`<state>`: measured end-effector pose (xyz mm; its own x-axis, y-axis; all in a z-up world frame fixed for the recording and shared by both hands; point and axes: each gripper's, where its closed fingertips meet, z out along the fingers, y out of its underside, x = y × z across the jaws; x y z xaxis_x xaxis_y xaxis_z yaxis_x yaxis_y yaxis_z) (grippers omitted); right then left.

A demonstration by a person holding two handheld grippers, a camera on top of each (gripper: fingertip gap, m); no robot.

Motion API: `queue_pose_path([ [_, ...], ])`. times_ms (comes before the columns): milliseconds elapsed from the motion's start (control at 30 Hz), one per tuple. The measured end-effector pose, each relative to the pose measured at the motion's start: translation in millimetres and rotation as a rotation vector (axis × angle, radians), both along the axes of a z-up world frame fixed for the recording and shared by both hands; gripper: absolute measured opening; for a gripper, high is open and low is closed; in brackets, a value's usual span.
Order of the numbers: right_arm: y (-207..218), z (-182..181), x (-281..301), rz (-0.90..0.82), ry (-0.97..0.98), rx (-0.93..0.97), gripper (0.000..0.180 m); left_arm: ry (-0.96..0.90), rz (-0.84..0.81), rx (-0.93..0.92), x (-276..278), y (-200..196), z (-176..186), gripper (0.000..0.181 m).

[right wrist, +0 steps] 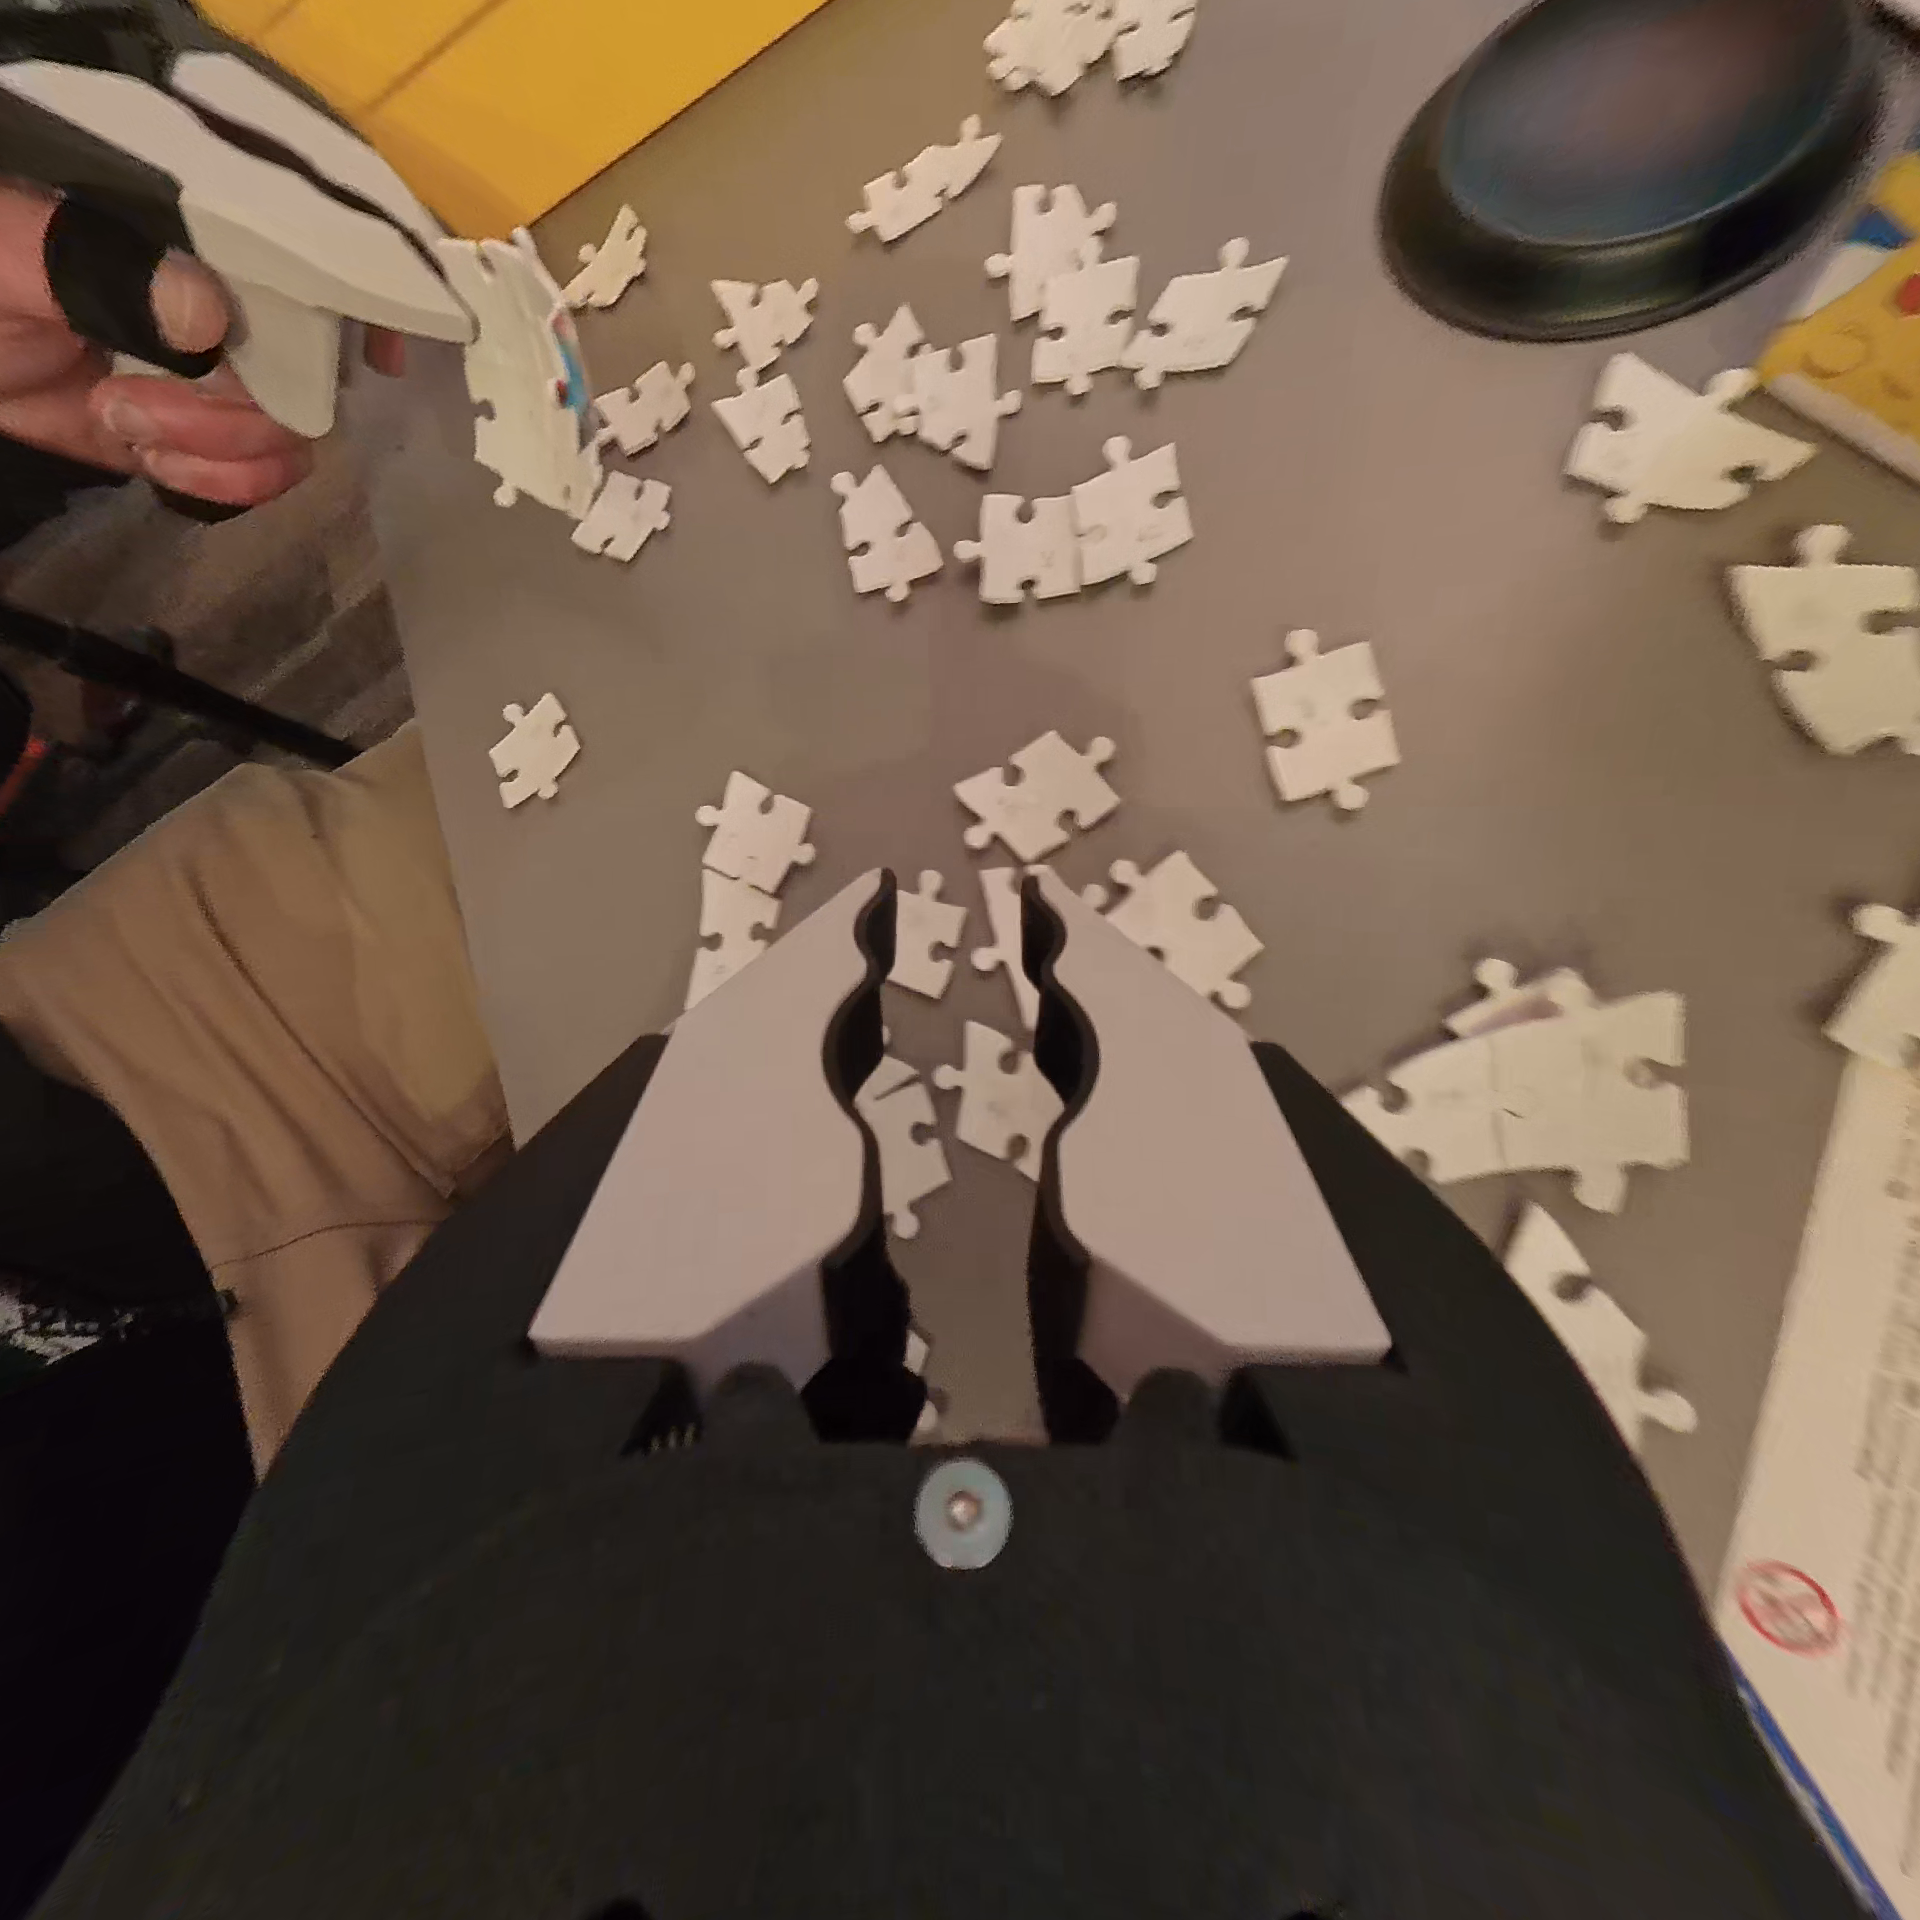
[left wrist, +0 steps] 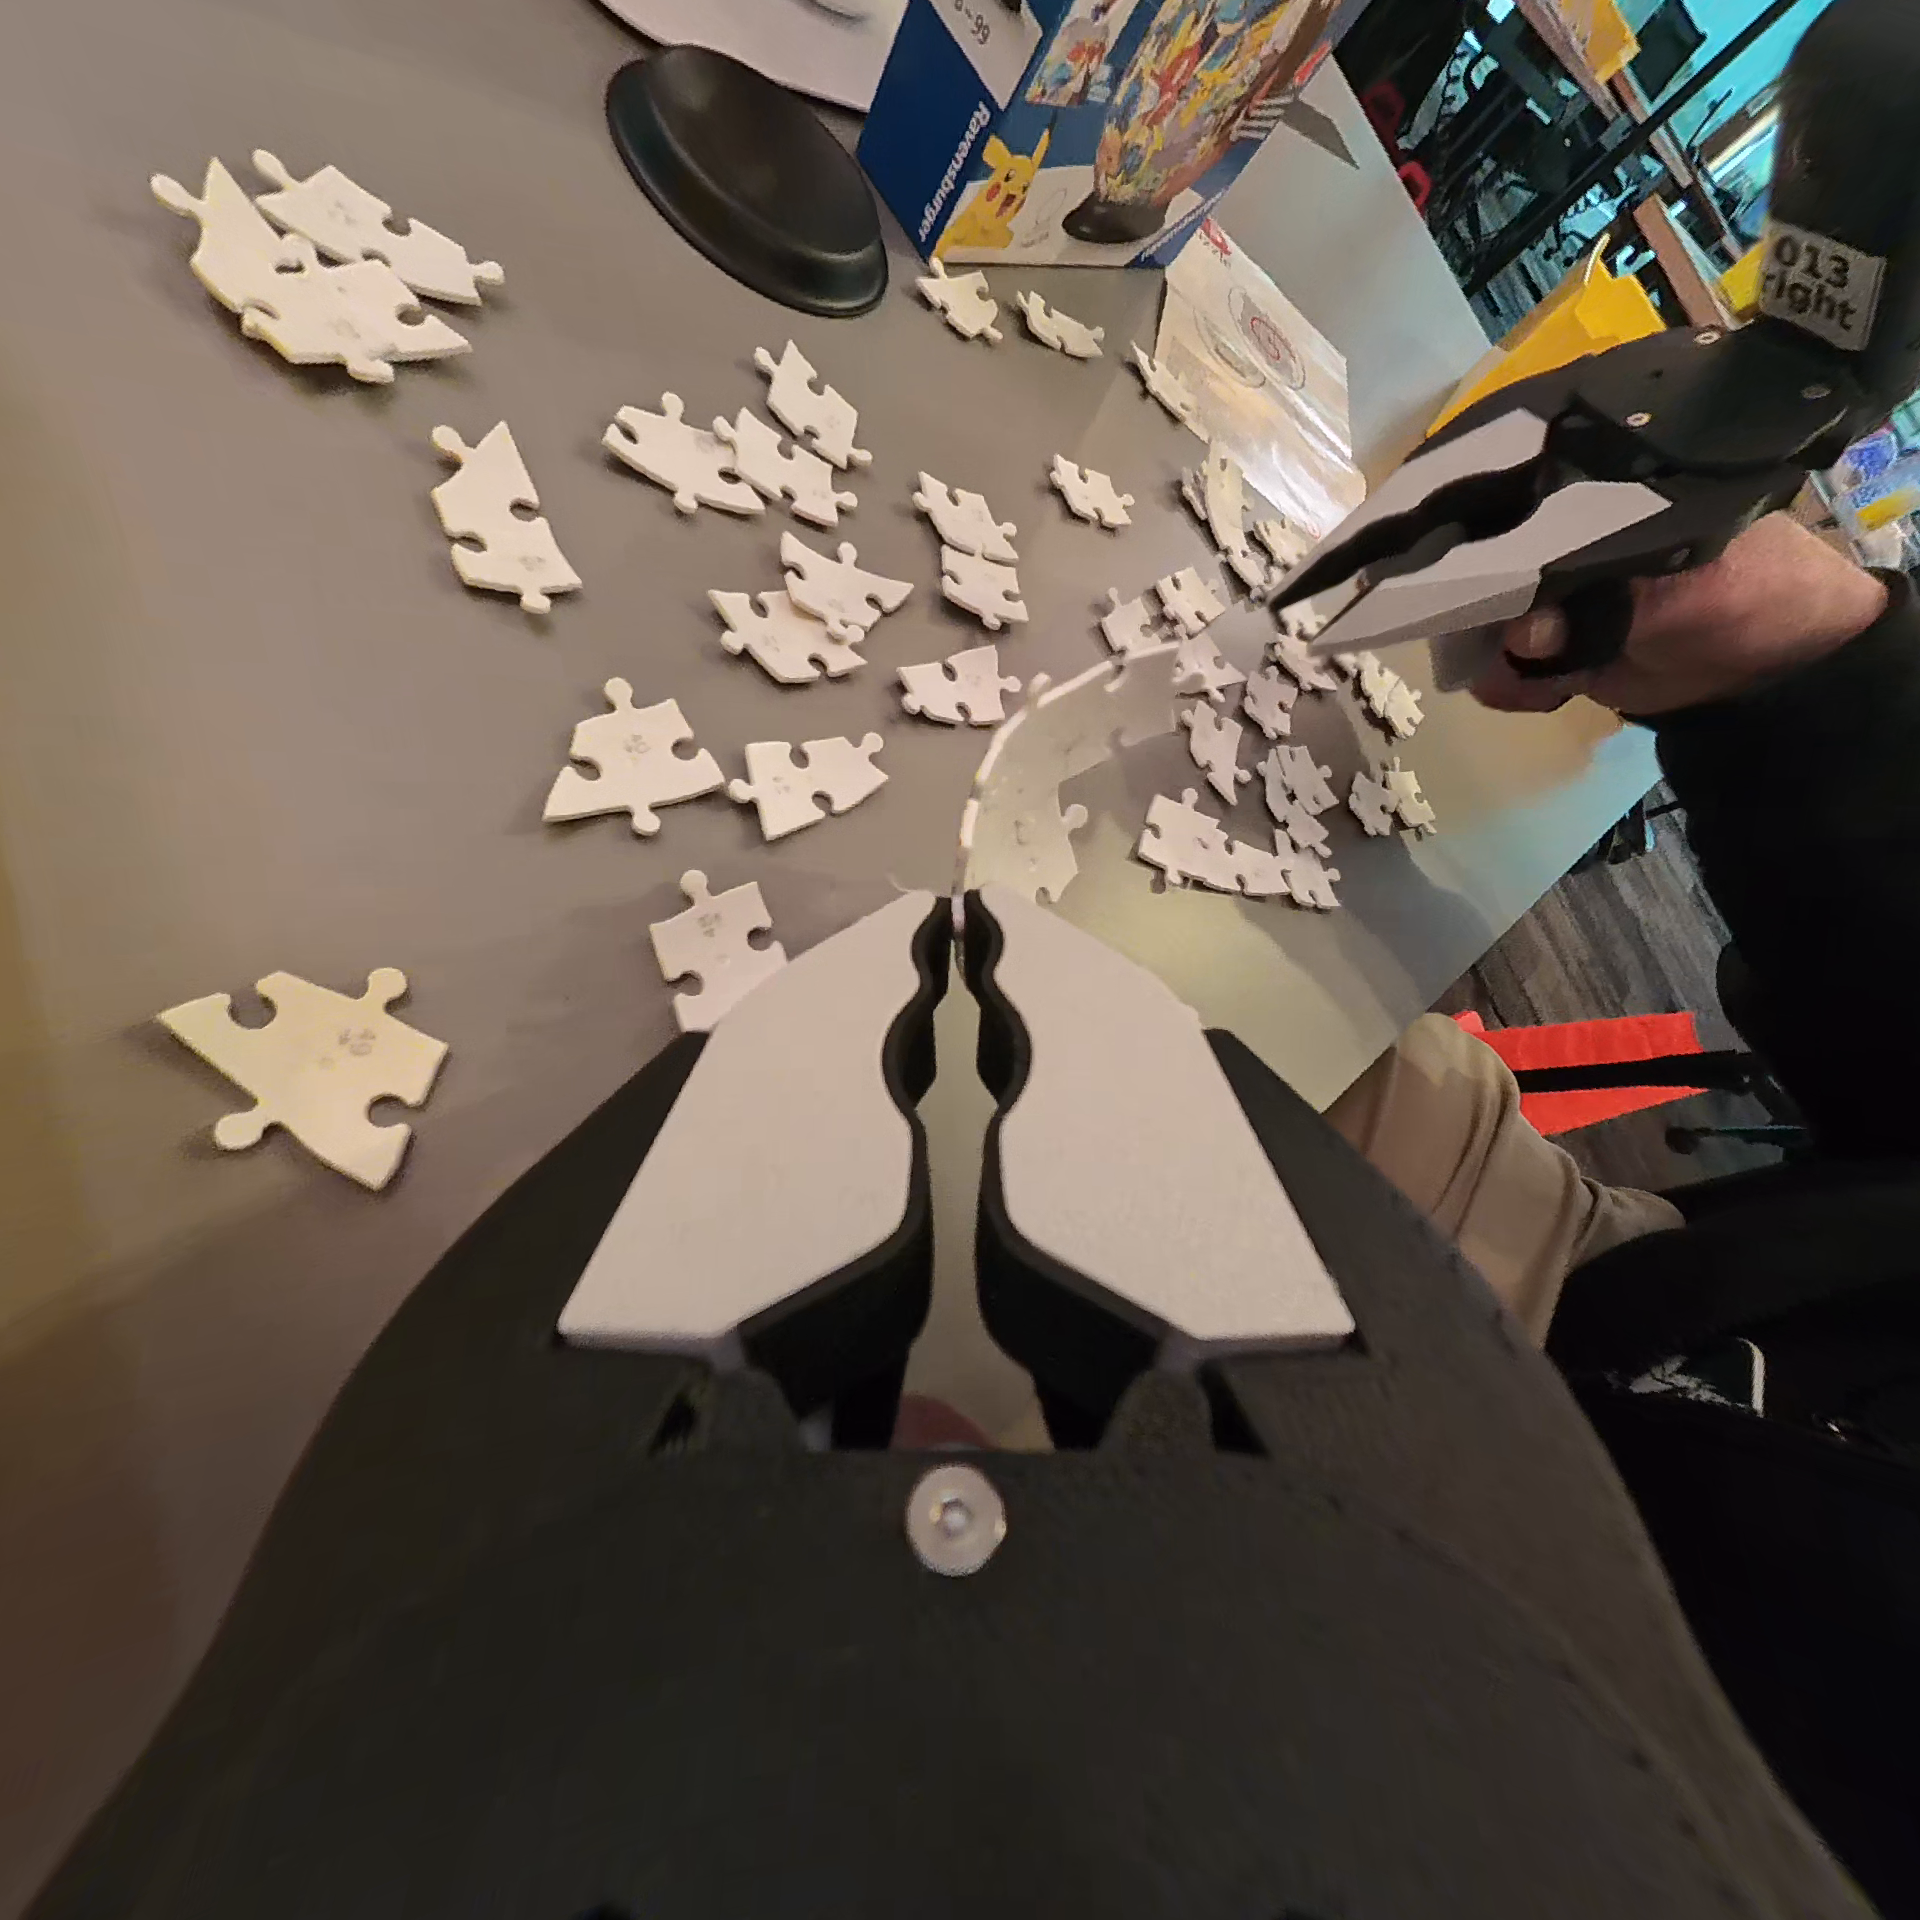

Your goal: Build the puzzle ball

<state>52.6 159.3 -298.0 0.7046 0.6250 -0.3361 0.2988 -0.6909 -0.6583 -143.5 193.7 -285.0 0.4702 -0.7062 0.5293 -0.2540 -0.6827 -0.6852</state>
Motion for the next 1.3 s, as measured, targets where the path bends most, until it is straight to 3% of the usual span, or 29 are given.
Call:
queue_pose_path([
  [367,11,3,119,-0.287,-0.103,0.043,0.029,-0.011,0.021,-0.017,-7,6,-8,0.002],
  [700,33,-29,114,-0.271,-0.287,0.106,0.040,-0.014,0.010,-0.035,-3,7,-15,0.002],
  [767,39,-37,115,-0.279,-0.304,0.104,0.037,-0.016,0.009,-0.037,-3,7,-16,0.002],
  [867,46,-37,116,-0.303,-0.256,0.117,0.016,-0.014,0.008,-0.037,-3,7,-16,0.002],
  [1300,36,-17,123,-0.304,-0.207,0.134,0.003,-0.012,0.009,-0.034,-3,8,-16,0.002],
])
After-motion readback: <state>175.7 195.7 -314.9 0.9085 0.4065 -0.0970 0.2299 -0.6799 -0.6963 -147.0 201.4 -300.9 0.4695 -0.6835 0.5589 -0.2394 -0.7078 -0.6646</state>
